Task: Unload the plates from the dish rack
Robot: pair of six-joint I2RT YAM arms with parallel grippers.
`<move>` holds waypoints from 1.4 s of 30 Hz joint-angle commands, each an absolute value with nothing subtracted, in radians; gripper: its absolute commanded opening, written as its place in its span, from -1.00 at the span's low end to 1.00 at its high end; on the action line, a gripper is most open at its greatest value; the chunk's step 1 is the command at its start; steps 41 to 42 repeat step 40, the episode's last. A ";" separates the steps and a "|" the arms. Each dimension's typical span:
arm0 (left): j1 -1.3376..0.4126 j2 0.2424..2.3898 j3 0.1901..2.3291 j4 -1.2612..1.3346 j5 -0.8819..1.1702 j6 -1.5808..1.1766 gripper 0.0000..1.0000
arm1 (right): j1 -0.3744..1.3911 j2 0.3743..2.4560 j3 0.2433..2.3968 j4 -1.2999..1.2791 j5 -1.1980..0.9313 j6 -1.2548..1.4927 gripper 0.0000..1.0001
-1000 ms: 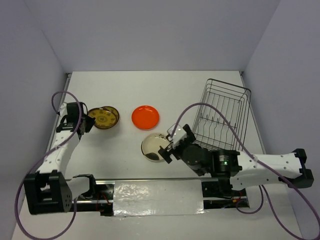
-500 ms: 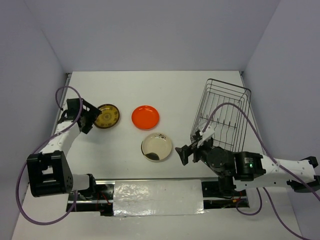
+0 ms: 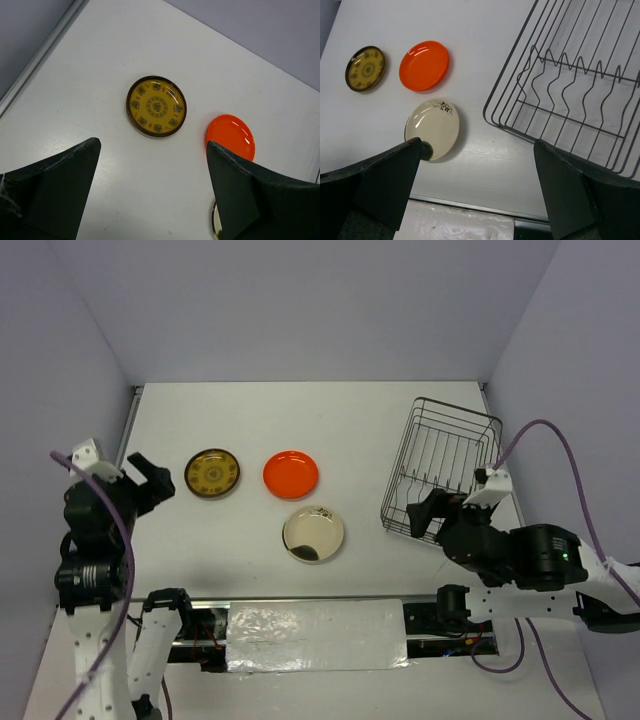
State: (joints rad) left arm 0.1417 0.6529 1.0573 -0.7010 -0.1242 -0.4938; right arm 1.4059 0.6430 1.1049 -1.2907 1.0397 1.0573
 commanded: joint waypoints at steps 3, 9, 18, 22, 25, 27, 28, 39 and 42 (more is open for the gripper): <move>0.126 0.346 0.956 -0.802 0.000 -0.376 0.99 | 1.401 0.614 1.301 -1.439 1.141 0.924 1.00; 0.095 0.181 0.905 -0.845 0.005 -0.399 0.99 | 1.399 0.555 1.401 -1.440 1.178 0.804 1.00; 0.084 0.233 0.900 -0.841 0.014 -0.397 0.99 | 1.399 0.468 1.321 -1.439 1.178 0.851 1.00; 0.084 0.224 0.899 -0.839 0.014 -0.397 0.99 | 1.399 0.463 1.302 -1.439 1.170 0.854 1.00; 0.084 0.230 0.899 -0.841 0.014 -0.400 0.99 | 1.399 0.466 1.304 -1.439 1.175 0.854 1.00; 0.084 0.230 0.897 -0.839 0.014 -0.399 0.99 | 1.399 0.468 1.307 -1.439 1.175 0.857 1.00; 0.083 0.229 0.897 -0.841 0.015 -0.399 0.99 | 1.399 0.468 1.305 -1.439 1.177 0.859 1.00; 0.084 0.232 0.894 -0.838 0.018 -0.399 0.99 | 1.399 0.495 1.276 -1.399 1.170 0.870 1.00; 0.083 0.233 0.894 -0.838 0.020 -0.397 0.99 | 1.399 0.497 1.273 -1.394 1.173 0.867 1.00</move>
